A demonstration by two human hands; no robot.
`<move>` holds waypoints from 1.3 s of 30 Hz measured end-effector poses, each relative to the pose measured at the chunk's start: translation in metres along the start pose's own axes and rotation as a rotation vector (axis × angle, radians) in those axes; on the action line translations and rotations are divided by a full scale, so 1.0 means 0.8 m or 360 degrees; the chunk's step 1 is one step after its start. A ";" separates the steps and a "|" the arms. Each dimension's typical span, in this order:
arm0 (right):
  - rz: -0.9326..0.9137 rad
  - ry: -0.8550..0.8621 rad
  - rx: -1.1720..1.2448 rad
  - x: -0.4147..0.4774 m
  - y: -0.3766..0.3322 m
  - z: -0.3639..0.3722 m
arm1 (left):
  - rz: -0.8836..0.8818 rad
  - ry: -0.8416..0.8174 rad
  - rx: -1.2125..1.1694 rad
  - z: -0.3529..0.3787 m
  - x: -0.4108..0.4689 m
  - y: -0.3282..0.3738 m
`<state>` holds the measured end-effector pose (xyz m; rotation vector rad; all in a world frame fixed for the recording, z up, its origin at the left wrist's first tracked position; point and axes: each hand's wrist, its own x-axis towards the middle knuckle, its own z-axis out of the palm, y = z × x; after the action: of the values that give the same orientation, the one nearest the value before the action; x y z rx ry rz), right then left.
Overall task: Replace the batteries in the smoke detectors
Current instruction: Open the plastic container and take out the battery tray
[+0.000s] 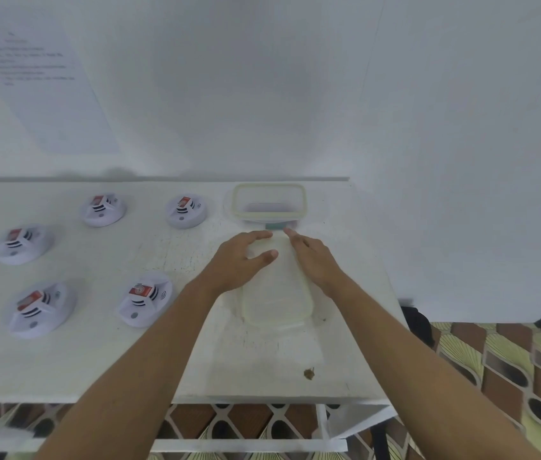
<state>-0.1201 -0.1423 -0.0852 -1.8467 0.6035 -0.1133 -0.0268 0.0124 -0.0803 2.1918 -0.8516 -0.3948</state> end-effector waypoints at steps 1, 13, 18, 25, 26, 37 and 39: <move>-0.0001 0.0009 0.0005 0.000 0.001 -0.003 | -0.0033 0.0046 0.0010 -0.002 -0.002 -0.002; -0.0056 0.0210 0.0115 -0.033 0.019 0.003 | -0.0620 0.0343 -0.0113 0.010 -0.018 -0.017; -0.0040 0.0272 0.0142 -0.026 0.023 0.011 | -0.0532 0.0276 -0.0452 0.011 -0.019 -0.026; -0.0038 0.0262 0.0141 -0.025 0.025 0.010 | -0.0567 0.0365 -0.0624 0.015 -0.015 -0.031; -0.0038 0.0267 0.0141 -0.025 0.025 0.009 | -0.0571 0.0384 -0.0562 0.015 -0.015 -0.030; -0.0102 0.0232 -0.0014 -0.023 0.021 0.005 | 0.0063 0.0229 0.0395 -0.003 -0.001 -0.016; -0.0140 0.0296 -0.0062 -0.020 0.019 0.004 | 0.0098 0.0090 0.0422 -0.006 0.002 -0.014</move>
<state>-0.1380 -0.1361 -0.0968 -1.9141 0.6564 -0.3369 -0.0182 0.0197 -0.0854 2.3987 -0.9844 -0.1973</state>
